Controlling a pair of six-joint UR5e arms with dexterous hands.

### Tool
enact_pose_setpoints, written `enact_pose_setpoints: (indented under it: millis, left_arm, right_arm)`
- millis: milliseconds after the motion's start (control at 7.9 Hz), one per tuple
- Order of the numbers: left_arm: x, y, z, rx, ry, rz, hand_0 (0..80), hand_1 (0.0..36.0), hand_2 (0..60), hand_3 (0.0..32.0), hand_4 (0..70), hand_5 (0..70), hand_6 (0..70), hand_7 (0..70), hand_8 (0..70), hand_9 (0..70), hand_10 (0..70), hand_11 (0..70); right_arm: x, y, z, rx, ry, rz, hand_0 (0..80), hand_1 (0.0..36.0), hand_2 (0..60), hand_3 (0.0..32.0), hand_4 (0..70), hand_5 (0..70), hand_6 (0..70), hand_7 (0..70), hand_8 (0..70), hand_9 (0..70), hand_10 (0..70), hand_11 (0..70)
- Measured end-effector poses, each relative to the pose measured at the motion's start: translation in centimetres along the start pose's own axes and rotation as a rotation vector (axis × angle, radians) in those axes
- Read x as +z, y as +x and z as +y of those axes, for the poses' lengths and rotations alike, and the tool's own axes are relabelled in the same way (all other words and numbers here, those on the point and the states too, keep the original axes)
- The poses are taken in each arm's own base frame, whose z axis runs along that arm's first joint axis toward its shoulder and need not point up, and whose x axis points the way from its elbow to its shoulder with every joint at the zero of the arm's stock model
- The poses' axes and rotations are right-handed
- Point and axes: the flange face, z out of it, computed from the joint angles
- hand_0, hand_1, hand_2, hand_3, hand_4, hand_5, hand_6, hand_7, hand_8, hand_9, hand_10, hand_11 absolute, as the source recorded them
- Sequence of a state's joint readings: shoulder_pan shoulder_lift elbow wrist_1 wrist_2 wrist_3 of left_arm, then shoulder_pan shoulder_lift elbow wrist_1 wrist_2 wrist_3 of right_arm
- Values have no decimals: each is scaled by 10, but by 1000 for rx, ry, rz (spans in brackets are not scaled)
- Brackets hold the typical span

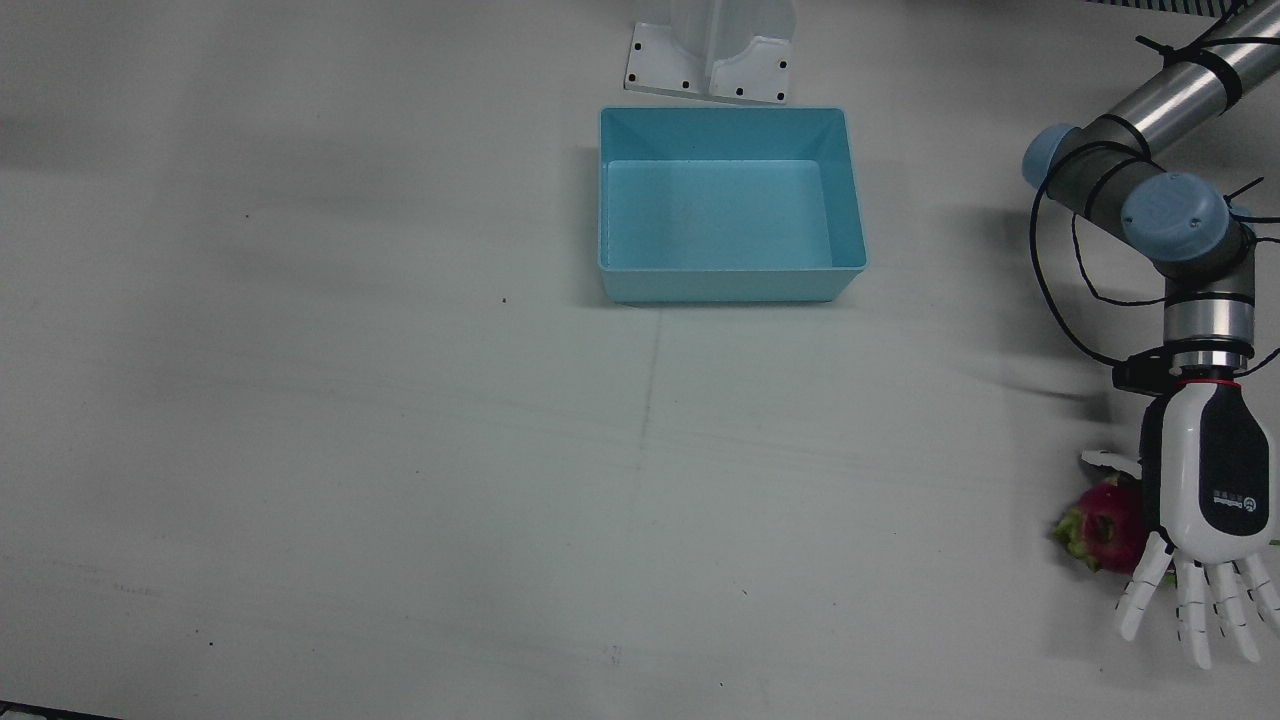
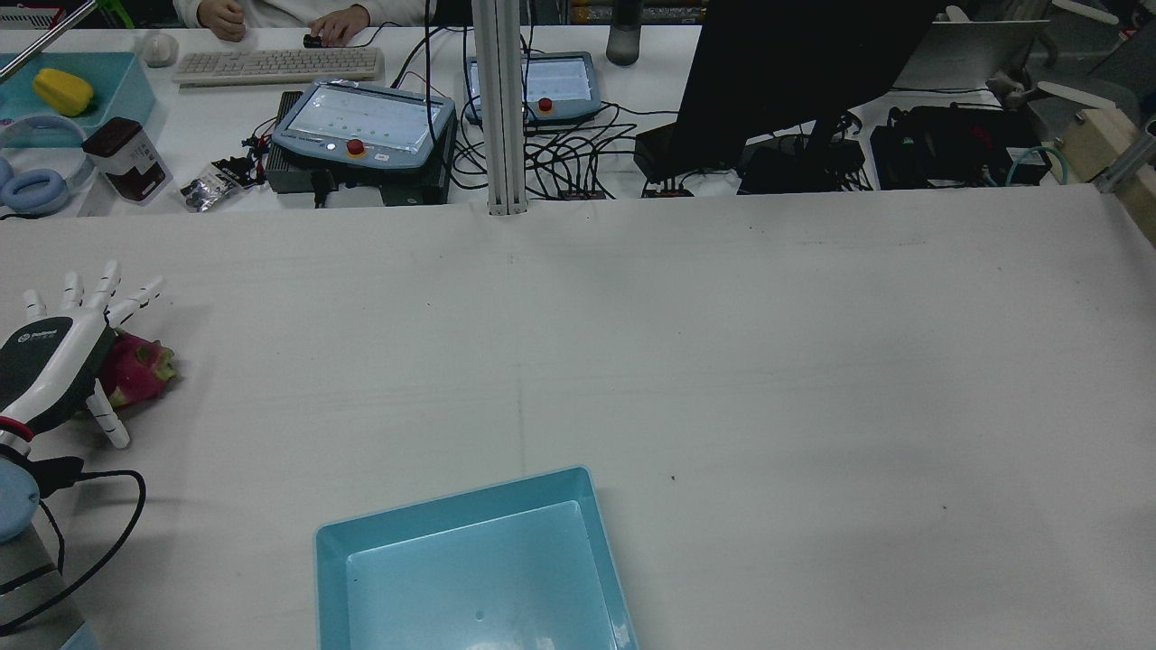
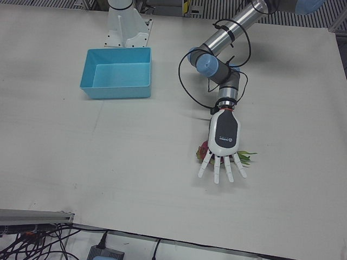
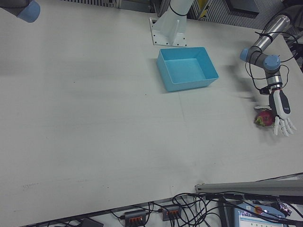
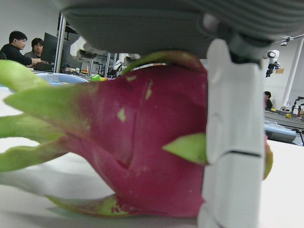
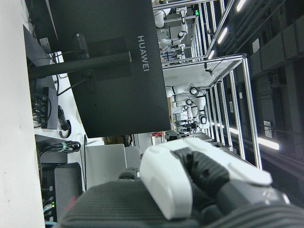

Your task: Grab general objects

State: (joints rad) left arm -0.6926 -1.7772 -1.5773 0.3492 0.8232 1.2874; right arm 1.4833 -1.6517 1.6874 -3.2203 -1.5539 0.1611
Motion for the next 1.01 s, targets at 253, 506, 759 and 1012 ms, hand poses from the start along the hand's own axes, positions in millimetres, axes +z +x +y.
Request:
enact_pose_setpoints:
  millis: [253, 506, 759, 1012]
  left_arm:
    - [0, -3, -1, 5, 4, -4, 653, 304, 101, 0, 0, 700, 0, 35, 0, 0, 0, 29]
    - [0, -1, -2, 2, 15, 4, 594, 259, 145, 0, 47, 700, 109, 164, 11, 18, 58, 111]
    - [-1, -1, 0, 5, 14, 6, 593, 242, 143, 0, 126, 700, 179, 188, 25, 37, 69, 123]
    - [-1, -2, 0, 16, 12, 6, 603, 256, 150, 0, 110, 700, 156, 118, 21, 9, 59, 111]
  right_arm:
    - [0, 0, 0, 0, 0, 0, 0, 0, 0, 0, 0, 0, 0, 0, 0, 0, 0, 0]
    - [0, 0, 0, 0, 1, 0, 0, 0, 0, 0, 0, 0, 0, 0, 0, 0, 0, 0]
    - [0, 0, 0, 0, 1, 0, 0, 0, 0, 0, 0, 0, 0, 0, 0, 0, 0, 0]
    - [0, 0, 0, 0, 0, 0, 0, 0, 0, 0, 0, 0, 0, 0, 0, 0, 0, 0]
